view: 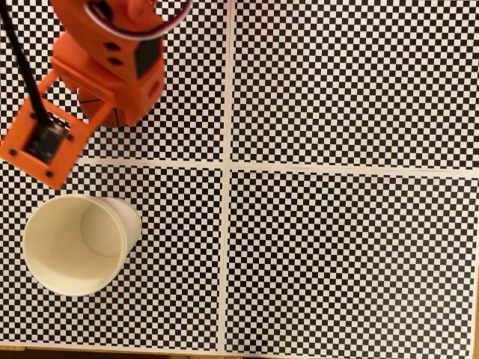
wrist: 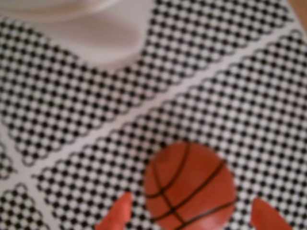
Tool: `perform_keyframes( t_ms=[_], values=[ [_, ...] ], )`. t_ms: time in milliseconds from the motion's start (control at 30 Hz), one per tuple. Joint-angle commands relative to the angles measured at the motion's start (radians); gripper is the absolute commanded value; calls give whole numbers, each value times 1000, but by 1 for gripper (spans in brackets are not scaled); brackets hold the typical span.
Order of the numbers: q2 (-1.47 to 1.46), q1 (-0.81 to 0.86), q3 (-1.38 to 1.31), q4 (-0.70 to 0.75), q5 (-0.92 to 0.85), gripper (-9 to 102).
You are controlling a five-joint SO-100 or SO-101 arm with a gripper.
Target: Grasp basketball and place into cup.
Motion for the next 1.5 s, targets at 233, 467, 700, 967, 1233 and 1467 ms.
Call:
perform_keyframes(
  t_ms=[233,467,700,967,1233,1467],
  values=[
    [37,43,2,-6,-49,43],
    [28,18,6,-5,-21,47],
    [8,-25,26,-5,12,50],
    [8,-23,84,-12,20,51],
    [15,-3,124,-14,2,51],
    [-14,-31,98,-37,46,51]
  ],
)
